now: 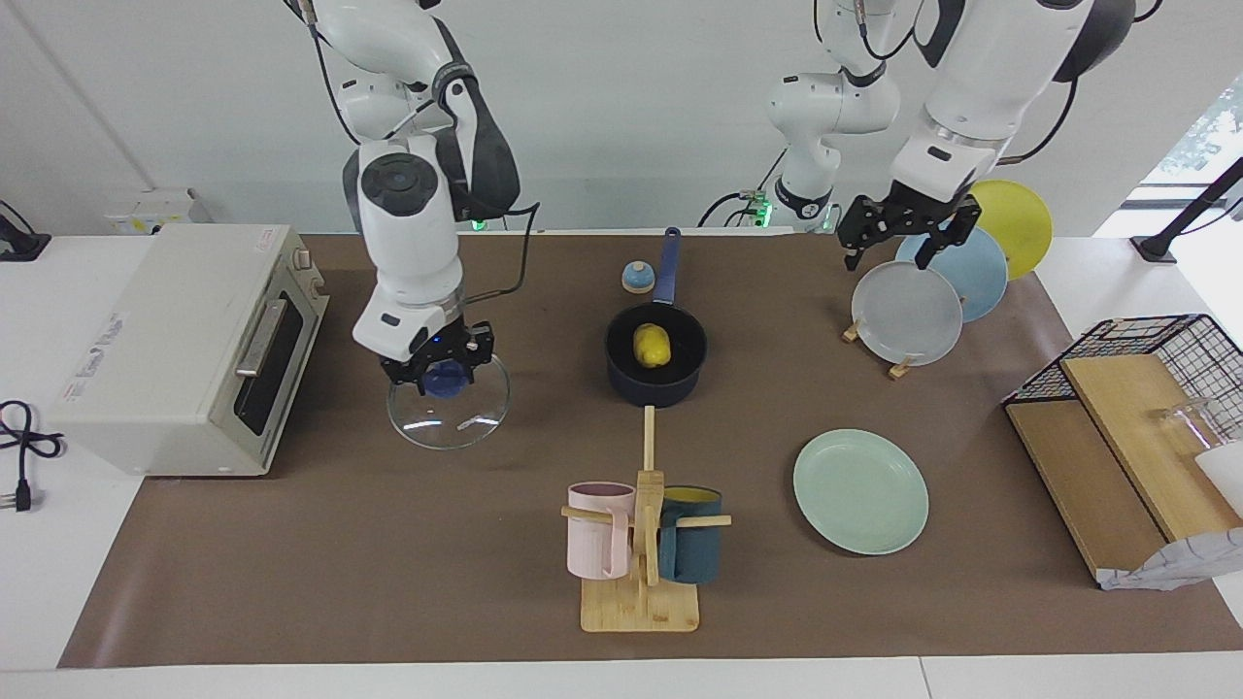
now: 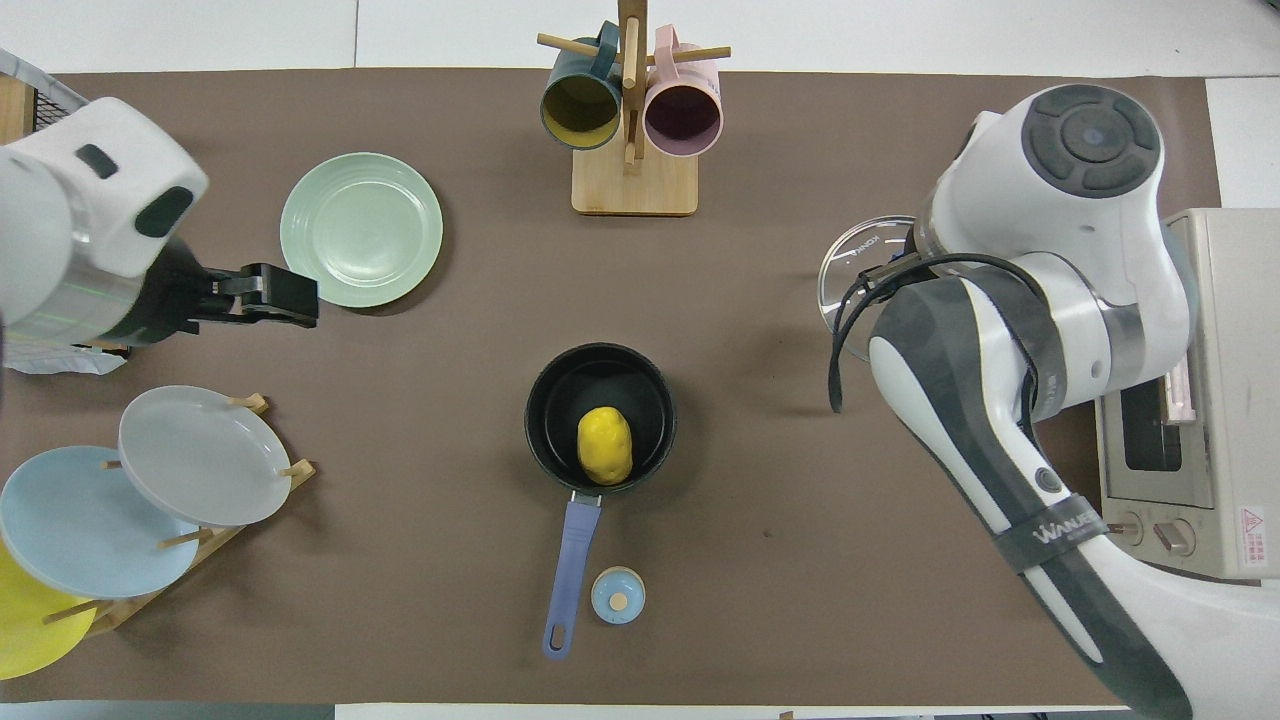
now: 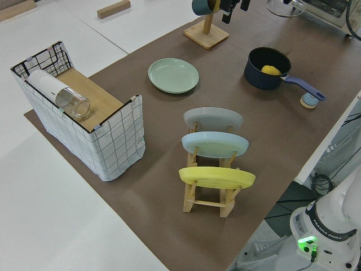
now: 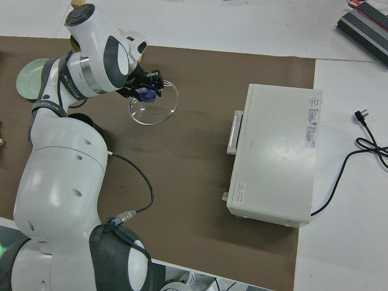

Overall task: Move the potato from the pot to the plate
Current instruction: 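Set the lid down with the right gripper while the left gripper reaches the potato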

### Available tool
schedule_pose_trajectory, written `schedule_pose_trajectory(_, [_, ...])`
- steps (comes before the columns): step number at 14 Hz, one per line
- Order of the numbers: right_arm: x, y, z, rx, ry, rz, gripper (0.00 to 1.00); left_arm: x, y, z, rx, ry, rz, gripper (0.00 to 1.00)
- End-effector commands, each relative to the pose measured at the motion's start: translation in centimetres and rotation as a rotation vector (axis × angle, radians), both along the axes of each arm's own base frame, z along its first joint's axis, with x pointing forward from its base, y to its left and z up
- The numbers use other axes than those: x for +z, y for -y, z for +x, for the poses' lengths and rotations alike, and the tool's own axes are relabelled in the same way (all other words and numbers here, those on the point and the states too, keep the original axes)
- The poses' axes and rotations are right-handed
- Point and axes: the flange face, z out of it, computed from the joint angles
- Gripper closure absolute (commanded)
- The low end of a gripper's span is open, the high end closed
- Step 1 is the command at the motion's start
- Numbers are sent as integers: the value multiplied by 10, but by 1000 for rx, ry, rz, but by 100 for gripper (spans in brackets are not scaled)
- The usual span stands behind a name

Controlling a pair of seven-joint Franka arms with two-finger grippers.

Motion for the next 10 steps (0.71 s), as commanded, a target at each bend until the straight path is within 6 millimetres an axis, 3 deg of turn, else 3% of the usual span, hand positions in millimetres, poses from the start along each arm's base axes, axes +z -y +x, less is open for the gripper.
schedule_pose_trajectory(1, [-32, 38, -30, 38, 55, 21, 81, -25, 77, -9, 71, 23, -32, 0])
schedule_pose_trajectory(2, [-50, 49, -41, 49, 60, 23, 81, -36, 102, -15, 75, 23, -38, 0])
schedule_pose_trajectory(3, [-63, 65, -50, 51, 70, 26, 80, -61, 134, -22, 71, -1, -36, 0])
schedule_pose_trajectory(5, [-78, 76, -62, 31, 81, 30, 80, -141, 209, -46, 78, -29, -35, 0])
schedule_pose_trajectory(6, [-86, 83, -65, 17, 81, 31, 80, -176, 225, -59, 60, -18, -46, 0])
schedule_pose_trajectory(7, [-91, 83, -68, 16, 84, 32, 79, -199, 228, -67, 46, -9, -52, 0])
schedule_pose_trajectory(10, [-105, 85, -77, 13, 107, 39, 75, -235, 239, -74, 18, -29, -35, 0])
